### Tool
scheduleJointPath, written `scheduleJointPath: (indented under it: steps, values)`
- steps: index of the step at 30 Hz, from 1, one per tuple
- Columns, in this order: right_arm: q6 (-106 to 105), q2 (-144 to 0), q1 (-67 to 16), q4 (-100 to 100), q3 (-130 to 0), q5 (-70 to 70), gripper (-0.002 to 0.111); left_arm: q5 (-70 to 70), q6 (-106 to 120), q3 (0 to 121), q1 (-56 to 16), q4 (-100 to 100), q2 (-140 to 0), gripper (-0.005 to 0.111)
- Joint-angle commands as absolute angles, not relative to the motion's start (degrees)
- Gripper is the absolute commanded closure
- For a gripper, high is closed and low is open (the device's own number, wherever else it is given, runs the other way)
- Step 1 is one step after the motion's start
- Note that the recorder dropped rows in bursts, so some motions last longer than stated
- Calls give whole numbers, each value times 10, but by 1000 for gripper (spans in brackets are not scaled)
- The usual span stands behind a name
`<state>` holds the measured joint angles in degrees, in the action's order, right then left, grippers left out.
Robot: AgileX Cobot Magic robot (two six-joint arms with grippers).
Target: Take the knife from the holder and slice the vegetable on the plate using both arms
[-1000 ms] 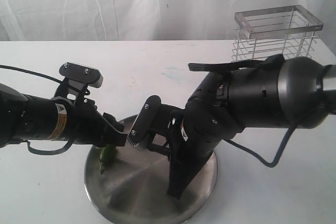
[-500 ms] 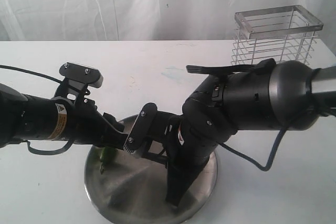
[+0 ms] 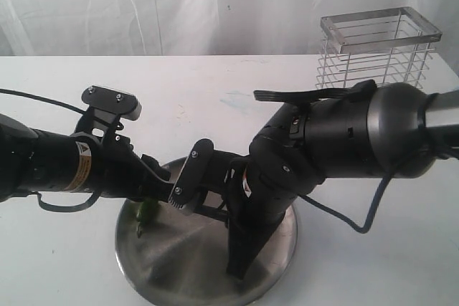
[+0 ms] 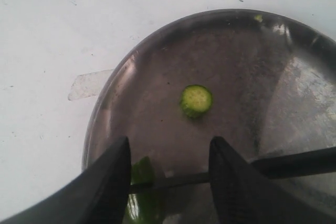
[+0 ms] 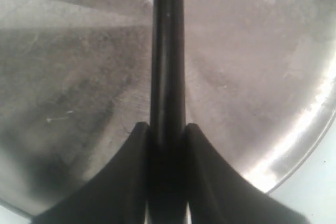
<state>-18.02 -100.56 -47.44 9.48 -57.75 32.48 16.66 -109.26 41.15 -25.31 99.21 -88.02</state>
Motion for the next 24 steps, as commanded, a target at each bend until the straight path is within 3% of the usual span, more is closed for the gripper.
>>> scheduleJointPath:
  steps: [1, 24]
  values:
    - [-179, -1007, -473, 102, -582, 319, 108, 163, -1096, 407, -253, 999, -873, 56]
    - [-178, -1024, -467, 101, -582, 311, 108, 168, -1096, 407, -253, 999, -873, 56]
